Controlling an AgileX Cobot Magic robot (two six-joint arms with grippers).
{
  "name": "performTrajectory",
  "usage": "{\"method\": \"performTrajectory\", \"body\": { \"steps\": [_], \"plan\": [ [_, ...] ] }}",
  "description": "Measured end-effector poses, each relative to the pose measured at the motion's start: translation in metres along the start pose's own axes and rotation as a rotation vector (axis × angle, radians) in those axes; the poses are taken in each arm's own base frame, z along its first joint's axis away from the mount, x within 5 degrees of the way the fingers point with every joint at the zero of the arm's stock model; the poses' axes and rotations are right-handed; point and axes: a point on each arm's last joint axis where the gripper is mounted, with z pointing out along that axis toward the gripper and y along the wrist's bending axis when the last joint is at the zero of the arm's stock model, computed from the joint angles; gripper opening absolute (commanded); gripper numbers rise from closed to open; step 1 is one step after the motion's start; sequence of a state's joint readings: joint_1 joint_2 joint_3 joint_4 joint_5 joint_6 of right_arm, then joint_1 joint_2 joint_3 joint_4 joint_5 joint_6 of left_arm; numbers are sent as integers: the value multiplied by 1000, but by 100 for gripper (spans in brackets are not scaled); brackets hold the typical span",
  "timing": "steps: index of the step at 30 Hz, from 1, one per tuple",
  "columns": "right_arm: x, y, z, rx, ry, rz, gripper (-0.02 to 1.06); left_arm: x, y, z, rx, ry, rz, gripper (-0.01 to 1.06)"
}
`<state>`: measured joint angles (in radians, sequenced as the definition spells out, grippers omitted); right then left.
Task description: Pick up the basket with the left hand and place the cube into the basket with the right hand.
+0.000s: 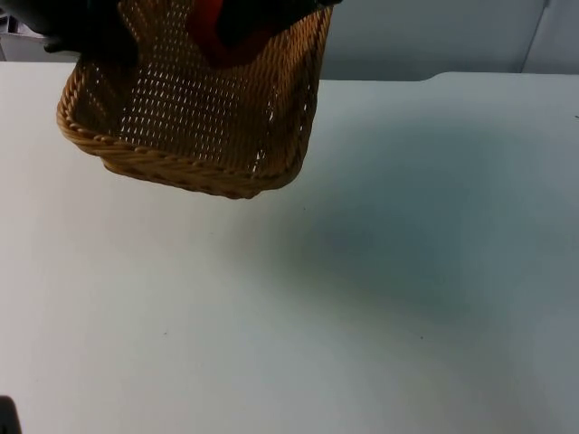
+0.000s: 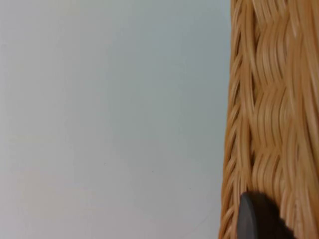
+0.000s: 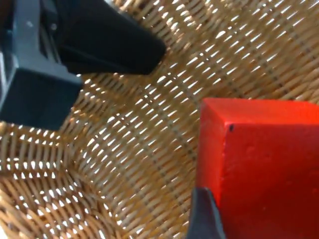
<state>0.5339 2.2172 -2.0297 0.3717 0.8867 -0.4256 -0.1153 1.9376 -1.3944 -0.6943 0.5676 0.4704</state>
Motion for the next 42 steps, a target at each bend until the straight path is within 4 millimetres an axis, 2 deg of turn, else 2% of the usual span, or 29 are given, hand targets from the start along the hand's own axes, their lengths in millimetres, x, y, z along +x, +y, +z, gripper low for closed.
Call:
{"method": "performTrajectory", "body": {
  "steps": [2,4,6,13,14,15,16,17,18,19,21,22,24,26,27,32,33,35,37,42],
  "plan": [
    [-1,0,0,5,-6,23,74,0,0,0,0,0,0,0],
    [-2,-3,0,29,-19,84,75,0,0,0,0,0,0,0],
    [-2,-5,0,54,-23,114,69,0,0,0,-3,-1,3,0],
    [-3,-9,-2,99,-29,129,63,1,1,0,-4,2,5,0],
    [-6,-12,-6,124,-38,132,57,1,1,0,-4,2,5,0],
    [-10,-16,-11,153,-47,147,45,1,1,0,-4,2,5,0],
    [-14,-23,-21,195,-64,159,27,1,1,0,-4,2,5,0],
    [-14,-23,-21,195,-64,159,6,1,1,0,-4,2,5,0],
    [-19,-37,-39,255,-83,186,6,1,1,0,-4,2,5,0],
    [-24,-48,-57,289,-109,213,0,1,1,0,-4,2,5,0],
    [-30,-68,-95,355,-165,284,0,1,1,0,-4,2,5,0],
    [-30,-68,-95,355,-165,284,0,1,1,0,-4,2,5,0],
    [-29,-86,-134,413,-204,355,0,1,1,0,-4,2,5,0],
    [-21,-103,-171,487,-216,427,0,0,1,0,-5,0,5,0],
    [-21,-103,-171,487,-216,427,0,0,1,0,-5,0,5,0],
    [10,-130,-252,672,-187,555,0,0,1,0,-5,0,5,0],
    [10,-130,-252,672,-187,555,0,0,1,0,-5,0,5,0],
    [18,-133,-282,723,-217,606,0,0,1,0,-5,0,5,0],
    [23,-132,-300,754,-237,627,0,0,1,0,-5,0,5,0],
    [27,-133,-312,828,-231,619,0,0,1,0,-5,0,5,0]
  ]
}}
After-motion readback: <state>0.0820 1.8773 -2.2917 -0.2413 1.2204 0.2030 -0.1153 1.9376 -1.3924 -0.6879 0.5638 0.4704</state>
